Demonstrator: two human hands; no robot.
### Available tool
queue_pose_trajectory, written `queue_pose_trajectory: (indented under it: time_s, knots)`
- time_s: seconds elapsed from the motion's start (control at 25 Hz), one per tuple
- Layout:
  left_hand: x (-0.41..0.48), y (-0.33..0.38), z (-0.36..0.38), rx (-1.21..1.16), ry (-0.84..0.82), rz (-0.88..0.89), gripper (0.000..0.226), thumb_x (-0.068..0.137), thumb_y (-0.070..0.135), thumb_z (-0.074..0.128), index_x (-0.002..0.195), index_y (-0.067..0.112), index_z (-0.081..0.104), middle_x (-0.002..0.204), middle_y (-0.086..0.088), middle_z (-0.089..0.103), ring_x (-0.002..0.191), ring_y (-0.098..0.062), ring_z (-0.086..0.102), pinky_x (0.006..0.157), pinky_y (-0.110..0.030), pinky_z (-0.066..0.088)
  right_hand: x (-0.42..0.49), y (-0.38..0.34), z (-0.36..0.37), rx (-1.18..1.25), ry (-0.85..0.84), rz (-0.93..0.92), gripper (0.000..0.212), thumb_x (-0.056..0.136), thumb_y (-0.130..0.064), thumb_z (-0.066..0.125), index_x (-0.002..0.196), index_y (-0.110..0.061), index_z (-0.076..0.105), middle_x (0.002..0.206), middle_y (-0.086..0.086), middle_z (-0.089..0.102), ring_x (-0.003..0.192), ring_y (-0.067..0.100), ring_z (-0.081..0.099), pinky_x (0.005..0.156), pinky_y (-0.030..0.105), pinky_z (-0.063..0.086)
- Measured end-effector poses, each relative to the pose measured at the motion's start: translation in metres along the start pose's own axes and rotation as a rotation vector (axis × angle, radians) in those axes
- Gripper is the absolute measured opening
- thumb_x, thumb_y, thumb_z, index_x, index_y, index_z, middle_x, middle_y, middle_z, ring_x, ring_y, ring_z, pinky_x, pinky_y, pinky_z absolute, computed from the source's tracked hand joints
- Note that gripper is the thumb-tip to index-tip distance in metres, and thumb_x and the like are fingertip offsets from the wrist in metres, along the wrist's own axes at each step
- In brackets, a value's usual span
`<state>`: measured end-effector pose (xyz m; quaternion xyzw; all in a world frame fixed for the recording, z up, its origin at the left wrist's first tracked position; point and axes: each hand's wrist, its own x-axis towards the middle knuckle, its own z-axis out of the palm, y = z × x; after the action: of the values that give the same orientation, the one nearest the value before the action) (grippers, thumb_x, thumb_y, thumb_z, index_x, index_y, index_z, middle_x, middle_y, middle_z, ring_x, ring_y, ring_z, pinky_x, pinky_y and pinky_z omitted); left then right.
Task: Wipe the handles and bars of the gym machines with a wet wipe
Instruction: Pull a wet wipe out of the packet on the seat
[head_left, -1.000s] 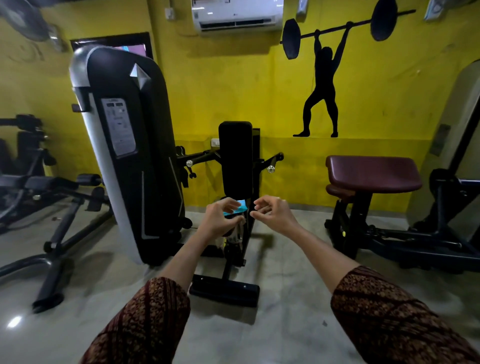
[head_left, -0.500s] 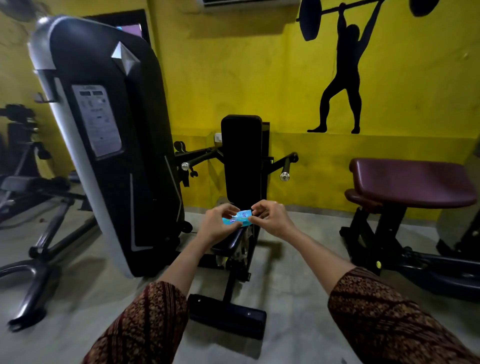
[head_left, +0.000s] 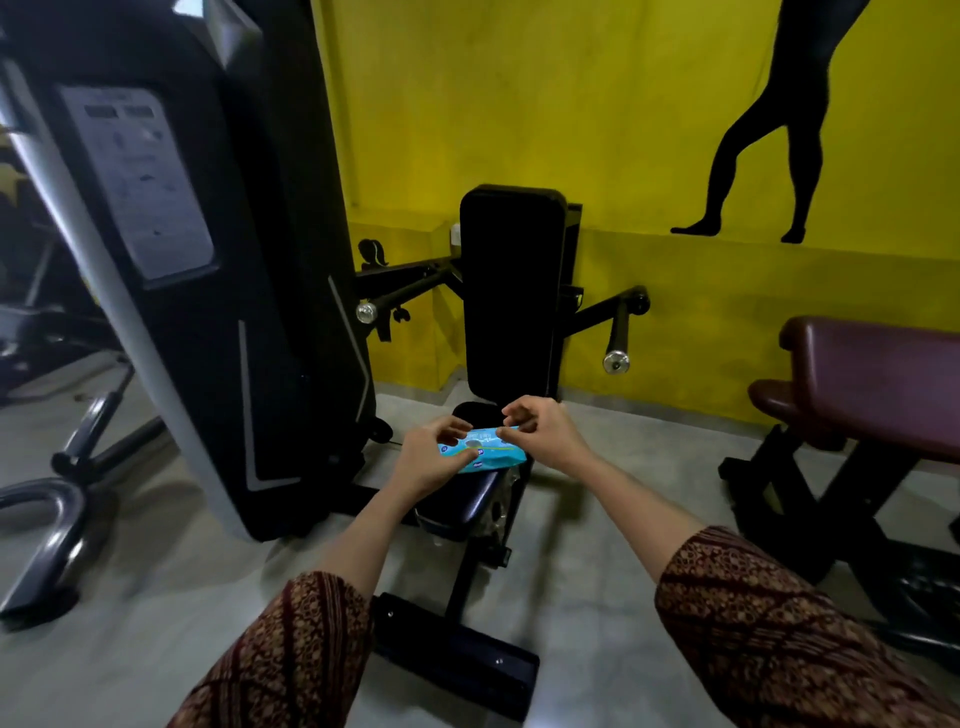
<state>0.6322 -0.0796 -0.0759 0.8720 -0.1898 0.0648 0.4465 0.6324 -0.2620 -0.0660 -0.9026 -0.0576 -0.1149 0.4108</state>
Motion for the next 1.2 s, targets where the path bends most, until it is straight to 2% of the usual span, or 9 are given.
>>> queue_pose_trajectory:
  time_s: [0.12,0.36,0.52,0.64,0.72,0.8,0.88,1.04,1.2]
  knots:
    - [0.045,-0.038,0.012,0.013,-0.02,-0.047,0.032,0.074,0.009,0.074,0.103,0.002,0.064,0.094,-0.006,0.065,0.084,-0.01,0.057,0.064,0.002,0.037,0.052,0.03,0.02,-0.004,-0.041,0.022,0.028,0.079,-0.011,0.072,0.102,0.001,0.063,0.087,0.012,0.066,0.076,0.014,0.059,0.066,0.017,0.048]
    - [0.158,-0.119,0.034,-0.007,-0.048,-0.127,0.031,0.075,0.007,0.074,0.103,0.001,0.064,0.1,-0.01,0.068,0.089,-0.015,0.061,0.066,0.002,0.034,0.17,0.086,0.061,0.002,-0.101,0.114,0.026,0.08,-0.01,0.072,0.101,0.002,0.063,0.086,0.011,0.066,0.074,0.012,0.058,0.061,0.008,0.043]
    - [0.218,-0.166,0.047,-0.008,-0.123,-0.178,0.031,0.076,0.004,0.072,0.105,-0.002,0.063,0.097,-0.004,0.063,0.09,-0.013,0.057,0.068,-0.003,0.035,0.224,0.13,0.095,0.051,-0.168,0.222,0.026,0.079,-0.007,0.072,0.101,0.004,0.063,0.082,0.008,0.062,0.077,0.016,0.059,0.068,0.02,0.047]
    - [0.237,-0.195,0.064,-0.047,-0.143,-0.246,0.028,0.075,0.0,0.071,0.102,-0.003,0.064,0.097,-0.009,0.065,0.088,-0.014,0.057,0.07,-0.005,0.038,0.238,0.161,0.117,0.049,-0.225,0.268,0.024,0.078,-0.008,0.073,0.098,0.003,0.065,0.084,0.011,0.066,0.078,0.015,0.06,0.072,0.027,0.049]
    - [0.246,-0.215,0.077,-0.055,-0.18,-0.276,0.028,0.074,0.002,0.072,0.101,0.001,0.065,0.094,-0.008,0.067,0.084,-0.016,0.059,0.069,-0.007,0.04,0.251,0.179,0.129,0.03,-0.26,0.305,0.025,0.078,-0.01,0.073,0.099,0.001,0.065,0.09,0.015,0.07,0.079,0.013,0.06,0.076,0.028,0.05]
    - [0.252,-0.232,0.085,-0.063,-0.187,-0.323,0.028,0.074,0.002,0.073,0.101,0.002,0.066,0.09,-0.002,0.064,0.08,-0.015,0.059,0.065,-0.001,0.039,0.261,0.194,0.143,0.006,-0.299,0.332,0.023,0.079,-0.01,0.072,0.098,0.001,0.065,0.093,0.016,0.07,0.079,0.013,0.06,0.071,0.023,0.047]
    - [0.258,-0.249,0.095,-0.073,-0.163,-0.388,0.028,0.073,0.002,0.074,0.1,0.002,0.066,0.089,0.0,0.063,0.075,-0.011,0.058,0.065,0.001,0.039,0.269,0.209,0.157,-0.059,-0.358,0.35,0.022,0.08,-0.014,0.07,0.097,-0.001,0.065,0.095,0.014,0.07,0.084,0.017,0.061,0.07,0.023,0.042]
    - [0.263,-0.277,0.11,-0.105,-0.186,-0.484,0.026,0.072,0.001,0.074,0.095,0.008,0.064,0.089,-0.006,0.064,0.067,0.012,0.055,0.067,-0.002,0.041,0.273,0.233,0.177,-0.269,-0.599,0.35,0.031,0.086,-0.033,0.062,0.105,-0.008,0.063,0.106,0.013,0.066,0.101,0.031,0.059,0.084,0.034,0.043]
    - [0.27,-0.293,0.121,-0.111,-0.174,-0.549,0.026,0.073,0.0,0.073,0.097,0.007,0.064,0.089,-0.006,0.064,0.07,0.004,0.055,0.07,-0.004,0.042,0.275,0.246,0.193,-0.531,-0.814,0.217,0.028,0.096,-0.022,0.044,0.118,-0.019,0.061,0.122,0.013,0.051,0.116,0.03,0.05,0.091,0.04,0.042]
